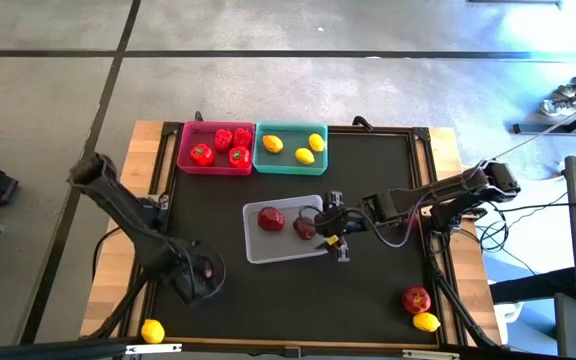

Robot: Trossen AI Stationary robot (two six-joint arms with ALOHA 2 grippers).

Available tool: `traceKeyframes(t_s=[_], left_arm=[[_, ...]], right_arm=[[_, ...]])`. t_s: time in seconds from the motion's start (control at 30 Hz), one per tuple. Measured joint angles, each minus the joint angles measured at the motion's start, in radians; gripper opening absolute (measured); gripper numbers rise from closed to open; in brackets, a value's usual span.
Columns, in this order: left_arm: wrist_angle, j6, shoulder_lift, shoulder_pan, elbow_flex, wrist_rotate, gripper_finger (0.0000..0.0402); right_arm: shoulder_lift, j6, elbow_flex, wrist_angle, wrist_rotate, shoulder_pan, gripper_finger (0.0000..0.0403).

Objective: Sort produce into baskets
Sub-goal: Put the dark red apple into the transparent bin

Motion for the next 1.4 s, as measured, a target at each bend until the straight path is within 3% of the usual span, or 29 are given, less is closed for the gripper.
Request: traceKeyframes(t_s=[0.23,0.4,0.6,0.83,1.07,1.4], left_arm=[[0.075,0.179,-0.109,0.080,0.000,-0.277,0.0321],[0.235,0.438,-0.122,0.161,0.000,-0.407,0.0322],[0.512,0.758,-0.108,0.284,-0.063,-0.420,0.0314],[0.840,0.970,-0.103,0.394,-0.226,-0.439,0.0312],[1.046,1.013,-0.035,0.451,-0.361,-0.438,0.0316],[1.062,1.045,0.101,0.442,-0.366,-0.396,0.0320]], right_arm=[[-0.011,0.020,0.000,-0.021,0.004,0.047,0.0301],[-0.019,0.051,-0.036,-0.011,0.051,0.076,0.0301],[-0.019,0.056,-0.120,0.152,0.058,0.077,0.0301],[-0.019,0.052,-0.125,0.148,0.084,0.077,0.0301],[-0.019,0.045,-0.125,0.146,0.085,0.076,0.0301],[-0.019,0.018,-0.125,0.146,0.102,0.076,0.0301]])
